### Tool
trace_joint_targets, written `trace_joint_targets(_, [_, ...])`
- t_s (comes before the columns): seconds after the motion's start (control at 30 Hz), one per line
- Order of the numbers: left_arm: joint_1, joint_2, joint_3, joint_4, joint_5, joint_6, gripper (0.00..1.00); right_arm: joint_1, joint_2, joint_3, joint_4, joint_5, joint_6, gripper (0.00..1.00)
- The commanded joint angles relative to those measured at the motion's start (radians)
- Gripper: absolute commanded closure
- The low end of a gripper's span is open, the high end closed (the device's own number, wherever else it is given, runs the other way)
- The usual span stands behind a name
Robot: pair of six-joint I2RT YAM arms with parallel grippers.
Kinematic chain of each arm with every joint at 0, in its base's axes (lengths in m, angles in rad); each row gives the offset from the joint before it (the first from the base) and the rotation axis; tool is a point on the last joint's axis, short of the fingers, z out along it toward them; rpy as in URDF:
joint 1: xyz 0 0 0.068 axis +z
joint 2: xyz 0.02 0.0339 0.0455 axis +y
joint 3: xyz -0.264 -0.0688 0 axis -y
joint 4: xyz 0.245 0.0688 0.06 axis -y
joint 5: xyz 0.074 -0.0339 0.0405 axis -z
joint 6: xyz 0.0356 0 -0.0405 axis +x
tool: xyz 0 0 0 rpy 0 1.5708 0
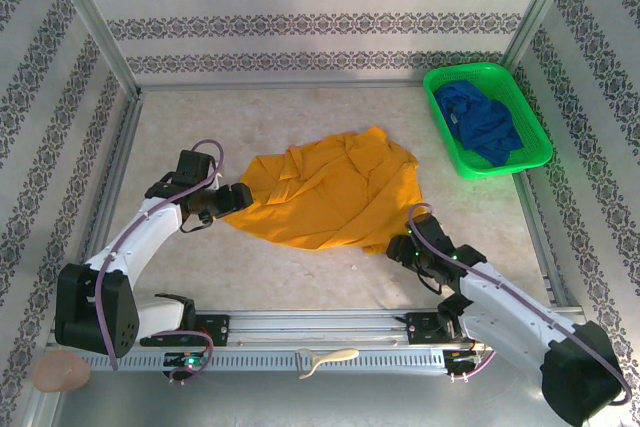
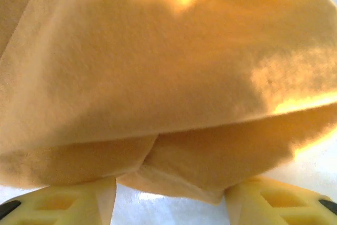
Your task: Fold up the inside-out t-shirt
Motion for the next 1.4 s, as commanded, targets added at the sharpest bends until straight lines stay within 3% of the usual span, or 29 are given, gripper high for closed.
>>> trace_joint_targets(0.0, [0.014,0.008,-0.021,0.039,0.024,-0.019,0.21,0.003,0.048,0.002,0.088,0.042,0.006,0.52])
trace_joint_targets(0.13, [0.013,0.005,-0.032,0.047,0.031,-0.022,0.21,-0.005,0.077,0.038,0.085,0.016,-0.028,1.00])
trace_joint_targets(0.4, [0.022,-0.029,-0.019,0.011,0.025,-0.014,0.20,-0.137,-0.103,0.314,-0.129,-0.134,-0.127,1.00])
trace_joint_targets(0.57, [0.030,-0.031,0.015,-0.024,0.006,0.004,0.19,-0.285,-0.013,0.490,-0.119,-0.290,-0.176,1.00])
trace_joint_targets(0.7, [0.037,-0.017,0.034,-0.048,-0.017,0.029,0.19,-0.347,0.099,0.564,-0.070,-0.334,-0.203,1.00])
trace_joint_targets(0.93, [0.037,0.043,0.011,-0.037,-0.021,0.065,0.20,-0.422,0.220,0.560,-0.022,-0.319,-0.272,1.00])
trace_joint_targets(1.37, [0.019,0.215,0.043,0.016,-0.028,0.124,0.28,-0.473,0.063,0.446,-0.051,-0.340,-0.255,1.00])
